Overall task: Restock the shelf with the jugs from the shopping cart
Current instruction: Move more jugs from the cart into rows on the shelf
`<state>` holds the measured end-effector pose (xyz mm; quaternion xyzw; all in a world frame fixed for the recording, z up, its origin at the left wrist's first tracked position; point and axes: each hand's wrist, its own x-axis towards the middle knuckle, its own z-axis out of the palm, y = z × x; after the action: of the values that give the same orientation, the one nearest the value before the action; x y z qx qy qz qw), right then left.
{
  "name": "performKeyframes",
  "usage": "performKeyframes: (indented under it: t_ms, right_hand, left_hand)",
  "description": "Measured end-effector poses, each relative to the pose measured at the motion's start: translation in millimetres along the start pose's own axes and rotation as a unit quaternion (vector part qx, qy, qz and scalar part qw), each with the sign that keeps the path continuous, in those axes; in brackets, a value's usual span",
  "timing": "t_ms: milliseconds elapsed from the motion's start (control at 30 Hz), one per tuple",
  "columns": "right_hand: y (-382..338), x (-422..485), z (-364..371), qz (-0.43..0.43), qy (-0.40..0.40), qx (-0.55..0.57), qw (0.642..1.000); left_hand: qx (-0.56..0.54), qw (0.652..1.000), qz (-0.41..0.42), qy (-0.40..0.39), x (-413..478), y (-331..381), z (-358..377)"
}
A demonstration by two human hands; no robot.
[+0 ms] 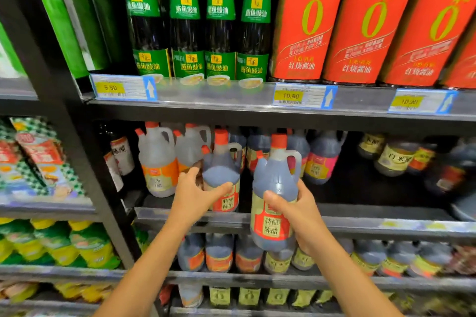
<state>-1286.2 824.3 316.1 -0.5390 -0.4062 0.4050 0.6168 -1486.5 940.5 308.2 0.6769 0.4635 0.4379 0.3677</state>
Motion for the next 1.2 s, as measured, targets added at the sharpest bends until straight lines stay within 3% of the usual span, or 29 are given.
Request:
performKeyframes:
  t_ms: [200,400,500,600,700,833,1200]
  right_hand:
    - [4.6,-7.3,-0.8,-0.012,-0.007,-0.007,1.000]
    - [-10.1,-17.8,-2.9,-0.096,-0.036,-0.077,0.992]
    - [-24.5,-16.5,-3.2,-0.167,-0.037,-0.125,0.977]
    - [-25.9,-6.7,-0.7,-0.199,-0.018,-0.154,0.968]
    - [-20.9,4.7,5.7,-0.180,0.028,-0.161,0.970]
    - [-10.8,18.3,16.7,-0.129,0.082,-0.179,0.972]
    - [16.6,43.7,31.5,-0.013,0.160,-0.218,0.963]
  left_hand:
    - [-0.042,0.999,-0.014,0.020,0.0,-15.4,1.2]
    - [-0.061,0.998,-0.004,0.000,0.4,-22.4,1.3]
    - [0.010,1.000,0.021,-0.014,-6.7,-29.1,-0.7]
    - [0.192,0.979,0.061,-0.006,-13.3,-49.0,-2.7]
    - [0.353,0.930,0.102,-0.011,-19.4,-66.6,-2.9]
    - [0.445,0.880,0.165,-0.004,-22.7,-79.9,-2.7]
    - [0.454,0.869,0.196,0.013,-22.7,-87.9,-1.5]
